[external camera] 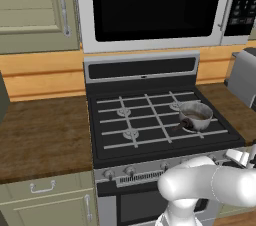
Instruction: Turn off the front right burner of the stove.
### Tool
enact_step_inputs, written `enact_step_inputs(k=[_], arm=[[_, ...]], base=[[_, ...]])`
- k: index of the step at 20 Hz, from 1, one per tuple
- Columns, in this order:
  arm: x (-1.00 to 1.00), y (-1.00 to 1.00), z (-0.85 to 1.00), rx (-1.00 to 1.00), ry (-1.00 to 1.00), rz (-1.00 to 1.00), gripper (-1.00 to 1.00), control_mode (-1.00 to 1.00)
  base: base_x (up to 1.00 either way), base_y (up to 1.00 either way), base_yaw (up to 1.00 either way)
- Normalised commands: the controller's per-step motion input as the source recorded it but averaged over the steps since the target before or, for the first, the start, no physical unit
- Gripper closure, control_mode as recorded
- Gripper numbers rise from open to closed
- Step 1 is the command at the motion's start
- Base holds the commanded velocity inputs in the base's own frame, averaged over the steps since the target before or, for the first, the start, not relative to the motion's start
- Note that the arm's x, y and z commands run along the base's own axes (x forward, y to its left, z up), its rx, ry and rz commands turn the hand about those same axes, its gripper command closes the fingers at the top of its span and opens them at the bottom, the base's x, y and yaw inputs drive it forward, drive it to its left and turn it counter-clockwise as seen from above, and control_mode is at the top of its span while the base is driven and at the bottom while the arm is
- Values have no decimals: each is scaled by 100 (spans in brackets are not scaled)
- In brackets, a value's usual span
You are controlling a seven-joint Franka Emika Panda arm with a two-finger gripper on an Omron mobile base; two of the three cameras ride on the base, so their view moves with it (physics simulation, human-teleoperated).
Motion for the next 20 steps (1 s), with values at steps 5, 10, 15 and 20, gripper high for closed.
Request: enact_step_inputs(k=[5,10,15,20], arm=[[-62,-43,-55,47,1,0,100,-100],[-62,-48,-72,49,3,0,100,-100],[-67,-48,-86,49,3,0,100,-100],[-57,-58,-86,55,7,0,100,-100]], base=[[0,0,0],[0,0,0],[0,0,0],[0,0,0]])
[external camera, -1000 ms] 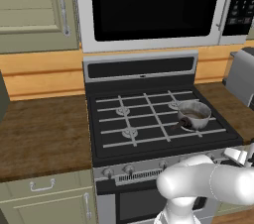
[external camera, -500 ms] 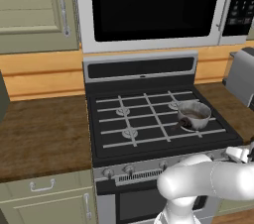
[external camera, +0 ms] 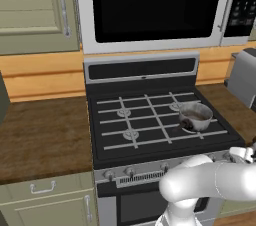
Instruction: Turn off the front right burner of the stove.
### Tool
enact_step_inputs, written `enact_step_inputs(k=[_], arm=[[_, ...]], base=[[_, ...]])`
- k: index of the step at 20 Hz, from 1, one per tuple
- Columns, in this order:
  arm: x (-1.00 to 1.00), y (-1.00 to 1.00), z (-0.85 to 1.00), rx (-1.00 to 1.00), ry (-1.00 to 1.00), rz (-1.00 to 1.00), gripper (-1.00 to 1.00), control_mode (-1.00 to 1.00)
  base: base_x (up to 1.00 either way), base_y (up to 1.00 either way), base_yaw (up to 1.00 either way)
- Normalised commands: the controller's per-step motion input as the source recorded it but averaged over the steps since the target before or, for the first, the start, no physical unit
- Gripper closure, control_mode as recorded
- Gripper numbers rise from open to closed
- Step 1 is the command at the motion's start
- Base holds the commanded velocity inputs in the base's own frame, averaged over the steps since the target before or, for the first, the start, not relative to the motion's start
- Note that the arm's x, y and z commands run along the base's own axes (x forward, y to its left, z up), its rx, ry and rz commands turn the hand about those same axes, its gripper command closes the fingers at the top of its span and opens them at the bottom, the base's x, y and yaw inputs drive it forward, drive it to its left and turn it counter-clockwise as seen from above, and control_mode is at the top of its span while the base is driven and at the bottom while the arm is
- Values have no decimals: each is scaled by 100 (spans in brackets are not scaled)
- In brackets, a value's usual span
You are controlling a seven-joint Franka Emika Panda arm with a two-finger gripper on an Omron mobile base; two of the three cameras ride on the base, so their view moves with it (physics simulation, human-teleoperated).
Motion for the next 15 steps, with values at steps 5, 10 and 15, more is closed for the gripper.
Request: enact_step_inputs(k=[5,10,15], arm=[[-41,-65,-82,57,15,0,100,-100],[-30,-57,-84,58,17,0,100,-100],[-34,-57,-88,62,17,0,100,-100]], base=[[0,0,0],[0,0,0],[0,0,0]])
